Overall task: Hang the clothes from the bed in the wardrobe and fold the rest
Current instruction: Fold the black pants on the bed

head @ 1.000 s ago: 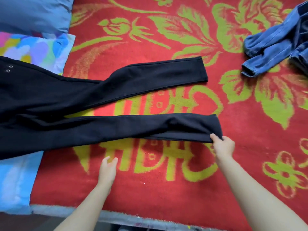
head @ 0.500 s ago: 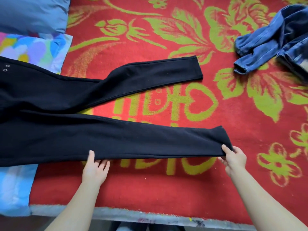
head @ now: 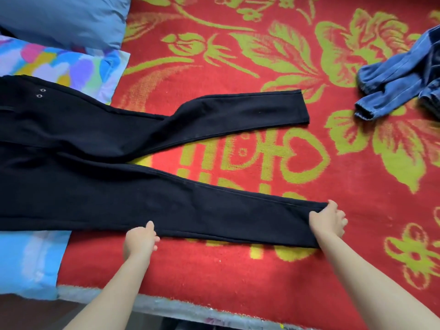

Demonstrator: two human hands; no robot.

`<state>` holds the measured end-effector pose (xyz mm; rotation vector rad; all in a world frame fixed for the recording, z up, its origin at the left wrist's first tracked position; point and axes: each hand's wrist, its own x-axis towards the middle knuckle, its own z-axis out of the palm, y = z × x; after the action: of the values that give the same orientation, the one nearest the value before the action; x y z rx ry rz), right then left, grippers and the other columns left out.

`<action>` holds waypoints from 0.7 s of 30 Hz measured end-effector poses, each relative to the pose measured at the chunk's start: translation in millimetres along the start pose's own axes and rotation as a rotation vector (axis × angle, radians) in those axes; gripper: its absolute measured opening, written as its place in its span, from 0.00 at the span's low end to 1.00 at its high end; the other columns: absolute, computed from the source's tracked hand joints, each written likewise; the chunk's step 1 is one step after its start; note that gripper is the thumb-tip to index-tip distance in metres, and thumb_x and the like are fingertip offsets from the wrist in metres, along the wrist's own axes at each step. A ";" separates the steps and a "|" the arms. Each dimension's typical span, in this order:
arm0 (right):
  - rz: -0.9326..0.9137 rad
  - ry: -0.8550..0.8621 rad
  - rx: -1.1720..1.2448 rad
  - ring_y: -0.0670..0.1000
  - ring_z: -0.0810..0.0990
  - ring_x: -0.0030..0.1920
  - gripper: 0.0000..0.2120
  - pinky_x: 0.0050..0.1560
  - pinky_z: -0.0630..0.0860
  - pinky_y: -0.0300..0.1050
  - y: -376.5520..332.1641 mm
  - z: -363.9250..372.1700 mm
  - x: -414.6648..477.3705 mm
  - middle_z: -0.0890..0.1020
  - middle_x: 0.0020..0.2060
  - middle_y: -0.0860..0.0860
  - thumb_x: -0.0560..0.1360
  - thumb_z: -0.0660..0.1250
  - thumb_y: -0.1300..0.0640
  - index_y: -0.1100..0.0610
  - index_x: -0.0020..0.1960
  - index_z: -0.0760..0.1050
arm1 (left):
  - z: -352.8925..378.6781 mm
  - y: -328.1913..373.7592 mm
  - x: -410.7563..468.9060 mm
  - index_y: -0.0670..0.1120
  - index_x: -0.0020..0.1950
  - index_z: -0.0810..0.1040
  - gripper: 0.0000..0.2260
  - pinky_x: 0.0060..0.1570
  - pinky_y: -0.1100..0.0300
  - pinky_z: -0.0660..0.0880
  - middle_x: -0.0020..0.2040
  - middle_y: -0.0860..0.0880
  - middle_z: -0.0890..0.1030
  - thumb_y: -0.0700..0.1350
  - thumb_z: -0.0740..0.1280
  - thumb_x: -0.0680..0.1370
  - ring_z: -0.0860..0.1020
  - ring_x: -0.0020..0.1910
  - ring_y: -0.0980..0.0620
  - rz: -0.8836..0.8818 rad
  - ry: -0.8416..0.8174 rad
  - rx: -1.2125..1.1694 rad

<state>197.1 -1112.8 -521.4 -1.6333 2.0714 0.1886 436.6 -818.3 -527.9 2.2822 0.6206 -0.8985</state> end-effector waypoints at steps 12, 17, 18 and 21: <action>-0.695 -0.053 -0.506 0.58 0.59 0.71 0.21 0.63 0.65 0.54 -134.2 29.8 1.9 0.61 0.72 0.58 0.77 0.59 0.58 0.57 0.70 0.65 | 11.3 86.0 31.0 0.47 0.76 0.58 0.24 0.66 0.51 0.62 0.76 0.47 0.56 0.49 0.58 0.80 0.54 0.74 0.48 0.793 0.046 0.889; -0.857 0.056 -0.719 0.58 0.58 0.71 0.17 0.59 0.68 0.53 -169.9 40.6 27.9 0.62 0.71 0.58 0.76 0.58 0.65 0.59 0.65 0.66 | 28.5 102.5 48.3 0.48 0.78 0.48 0.27 0.71 0.55 0.55 0.78 0.48 0.48 0.50 0.54 0.81 0.49 0.76 0.50 0.893 0.034 1.045; -0.879 0.078 -0.745 0.58 0.57 0.72 0.19 0.59 0.68 0.53 -175.6 39.7 33.3 0.61 0.71 0.58 0.76 0.58 0.65 0.59 0.66 0.64 | 31.1 104.9 49.2 0.49 0.78 0.47 0.27 0.71 0.55 0.54 0.78 0.48 0.48 0.50 0.54 0.81 0.49 0.76 0.50 0.908 0.035 1.050; -0.988 0.156 -0.857 0.57 0.55 0.73 0.23 0.59 0.67 0.52 -197.3 37.6 59.1 0.56 0.74 0.59 0.76 0.59 0.65 0.60 0.70 0.59 | 40.5 118.7 60.2 0.49 0.77 0.49 0.27 0.72 0.54 0.53 0.78 0.47 0.48 0.49 0.55 0.81 0.49 0.76 0.50 0.968 0.056 1.032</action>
<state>384.5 -1203.5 -543.7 -3.0370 1.0367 0.6582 530.5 -918.0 -552.7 2.9196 -1.1483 -0.6809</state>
